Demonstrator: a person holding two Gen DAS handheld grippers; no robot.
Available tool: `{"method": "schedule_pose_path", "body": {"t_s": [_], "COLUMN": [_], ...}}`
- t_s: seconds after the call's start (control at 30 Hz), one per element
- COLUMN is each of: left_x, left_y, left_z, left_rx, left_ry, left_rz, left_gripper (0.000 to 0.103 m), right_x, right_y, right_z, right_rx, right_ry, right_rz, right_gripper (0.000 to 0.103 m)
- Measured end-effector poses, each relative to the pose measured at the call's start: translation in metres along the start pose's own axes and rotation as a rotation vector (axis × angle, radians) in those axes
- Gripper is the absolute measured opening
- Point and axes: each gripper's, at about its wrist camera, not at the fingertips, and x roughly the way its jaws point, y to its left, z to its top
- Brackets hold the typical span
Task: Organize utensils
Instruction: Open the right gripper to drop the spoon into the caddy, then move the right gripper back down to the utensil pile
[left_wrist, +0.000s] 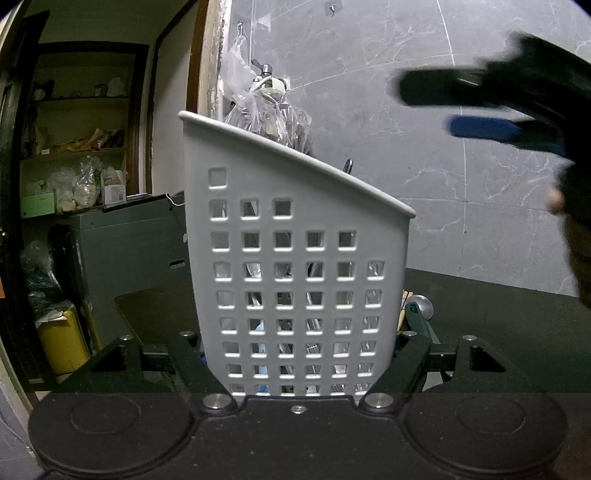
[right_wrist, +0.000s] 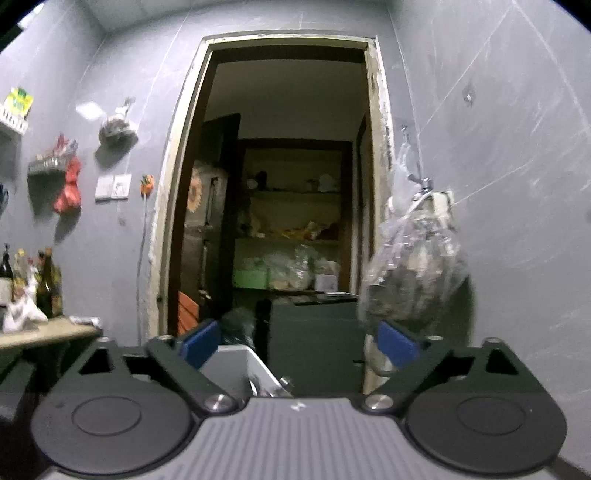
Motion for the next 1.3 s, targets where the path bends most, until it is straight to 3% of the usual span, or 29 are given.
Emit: {"method": "schedule_pose_path", "body": {"t_s": [0.13,0.33,0.53,0.73,1.07,1.3], "left_x": [0.000,0.001,0.001,0.000,0.010,0.013], "left_y": [0.000,0.001,0.004,0.006,0.013,0.018], "left_z": [0.000,0.006,0.014,0.019,0.022,0.018], "left_rx": [-0.003,-0.012,-0.021,-0.010,0.016,0.032], "left_ry": [0.006,0.023,0.062,0.086,0.088,0.083], "left_rz": [0.002,0.005,0.004,-0.012,-0.053,-0.088], "left_gripper": [0.076,0.076,0.076,0.076,0.076,0.076], "right_x": [-0.033,-0.077,-0.101,-0.093,-0.050,-0.001], "right_y": [-0.006,-0.024,-0.044,-0.067,-0.040,-0.047], "right_z": [-0.005,-0.021,-0.044,-0.071,-0.071,-0.071], "right_rx": [0.004,0.140,0.336,0.521,0.359,0.255], "right_ry": [0.024,0.102,0.236,0.423,0.562,0.649], "right_rz": [-0.054,-0.153,-0.311,-0.379,-0.414,-0.472], "right_gripper": [0.103,0.103,0.103,0.103,0.103,0.103]}}
